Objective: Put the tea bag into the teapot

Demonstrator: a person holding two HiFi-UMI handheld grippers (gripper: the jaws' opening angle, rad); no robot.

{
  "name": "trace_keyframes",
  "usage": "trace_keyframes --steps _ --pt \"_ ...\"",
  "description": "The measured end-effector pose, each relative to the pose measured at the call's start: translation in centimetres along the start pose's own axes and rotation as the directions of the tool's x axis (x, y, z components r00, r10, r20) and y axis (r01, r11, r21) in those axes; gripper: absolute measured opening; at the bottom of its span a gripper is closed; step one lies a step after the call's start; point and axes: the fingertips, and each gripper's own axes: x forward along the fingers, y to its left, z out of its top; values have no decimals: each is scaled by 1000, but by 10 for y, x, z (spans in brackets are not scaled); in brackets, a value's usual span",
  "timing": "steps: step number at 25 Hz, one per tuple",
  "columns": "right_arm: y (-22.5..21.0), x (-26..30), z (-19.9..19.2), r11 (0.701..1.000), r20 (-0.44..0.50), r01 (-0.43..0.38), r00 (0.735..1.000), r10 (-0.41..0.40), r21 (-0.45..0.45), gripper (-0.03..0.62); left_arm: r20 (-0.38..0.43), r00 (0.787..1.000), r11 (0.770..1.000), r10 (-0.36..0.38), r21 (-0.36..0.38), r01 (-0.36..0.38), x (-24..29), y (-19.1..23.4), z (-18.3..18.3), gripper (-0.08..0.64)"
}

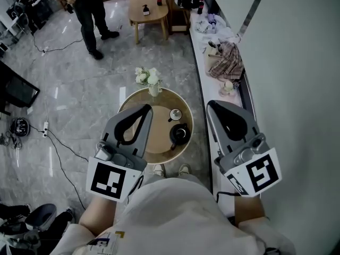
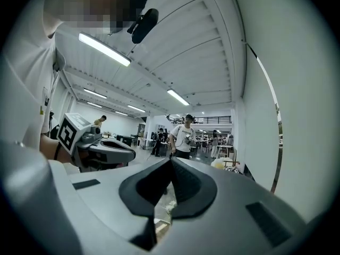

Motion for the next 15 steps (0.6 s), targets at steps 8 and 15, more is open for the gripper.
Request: trace_keyframes --steps 8,15 --pt "7 0 -11 1000 -30 -20 999 20 6 8 -15 1000 1000 -9 -10 9 -6 -2 -7 8" --pt "6 -1 -13 1000 -43 -23 999 22 -9 8 -13 1000 999 -24 -23 24 -4 -8 -5 8"
